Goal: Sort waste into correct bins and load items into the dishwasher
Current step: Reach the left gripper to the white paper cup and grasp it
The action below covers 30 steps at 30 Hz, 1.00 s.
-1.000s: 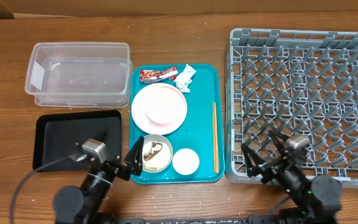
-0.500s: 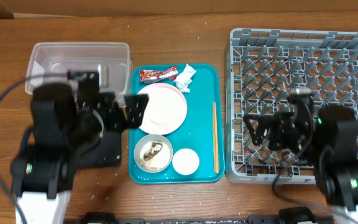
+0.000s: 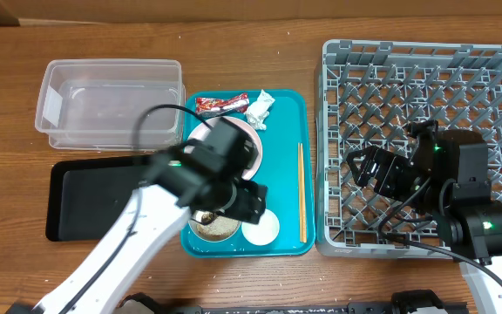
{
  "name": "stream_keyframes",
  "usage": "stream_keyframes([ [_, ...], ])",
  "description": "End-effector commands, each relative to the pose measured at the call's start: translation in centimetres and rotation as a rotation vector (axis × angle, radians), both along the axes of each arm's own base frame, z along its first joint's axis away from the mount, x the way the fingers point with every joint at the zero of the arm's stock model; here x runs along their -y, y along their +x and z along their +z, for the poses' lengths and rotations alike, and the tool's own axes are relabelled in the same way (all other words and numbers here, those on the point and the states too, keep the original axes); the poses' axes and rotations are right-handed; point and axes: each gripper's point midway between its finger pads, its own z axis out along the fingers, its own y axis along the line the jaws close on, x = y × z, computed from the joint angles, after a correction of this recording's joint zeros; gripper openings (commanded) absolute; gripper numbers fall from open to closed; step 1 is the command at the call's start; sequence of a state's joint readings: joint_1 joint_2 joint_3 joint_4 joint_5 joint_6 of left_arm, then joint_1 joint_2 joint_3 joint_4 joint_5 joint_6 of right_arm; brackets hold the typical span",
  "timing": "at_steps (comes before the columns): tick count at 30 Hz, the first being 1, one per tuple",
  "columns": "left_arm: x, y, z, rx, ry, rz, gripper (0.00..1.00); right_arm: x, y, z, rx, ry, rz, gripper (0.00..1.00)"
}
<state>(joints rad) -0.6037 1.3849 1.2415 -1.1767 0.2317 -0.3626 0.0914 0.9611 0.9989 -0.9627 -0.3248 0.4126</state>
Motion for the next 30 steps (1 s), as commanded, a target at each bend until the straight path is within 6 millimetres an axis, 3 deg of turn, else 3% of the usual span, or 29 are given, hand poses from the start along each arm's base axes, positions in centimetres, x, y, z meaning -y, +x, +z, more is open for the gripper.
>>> stream_keyframes([
  [1, -0.4, -0.2, -3.8, -0.018, 0.151, 0.025, 0.77, 0.7, 0.3, 1.2, 0.017, -0.003, -0.051, 1.00],
  [6, 0.0, 0.4, -7.4, -0.036, 0.226, 0.022, 0.72, 0.7, -0.2, 0.7, -0.010, -0.009, -0.053, 1.00],
  [9, 0.3, 0.8, -8.8, -0.056, 0.244, 0.022, 0.63, 0.8, -0.3, 0.6, -0.017, -0.010, -0.052, 1.00],
  [11, 0.4, 0.6, -9.5, -0.083, 0.254, 0.018, 0.51, 0.8, -0.3, 0.6, -0.015, -0.013, -0.055, 1.00],
  [14, 0.9, 0.1, -10.1, -0.123, 0.241, 0.008, 0.21, 1.4, -0.1, 0.5, -0.013, -0.038, -0.076, 1.00],
  [17, 1.0, 0.3, -10.1, -0.118, 0.232, 0.011, 0.04, 1.6, -0.1, 0.4, -0.011, -0.049, -0.086, 1.00],
  [21, 0.3, 0.8, -8.7, -0.129, 0.235, 0.041, 0.04, 1.6, -0.1, 0.4, -0.012, -0.049, -0.086, 1.00],
  [25, -1.1, 2.3, -5.4, -0.140, 0.158, 0.119, 0.04, 1.5, -0.2, 0.4, -0.018, -0.044, -0.081, 1.00],
  [28, -0.8, 3.5, -2.2, -0.139, -0.067, 0.097, 0.04, 0.2, -0.5, 0.8, -0.008, 0.004, -0.009, 1.00],
  [30, 0.1, 4.2, 0.8, -0.134, -0.319, 0.040, 0.04, -1.7, -0.9, 1.7, 0.037, 0.054, 0.125, 1.00],
])
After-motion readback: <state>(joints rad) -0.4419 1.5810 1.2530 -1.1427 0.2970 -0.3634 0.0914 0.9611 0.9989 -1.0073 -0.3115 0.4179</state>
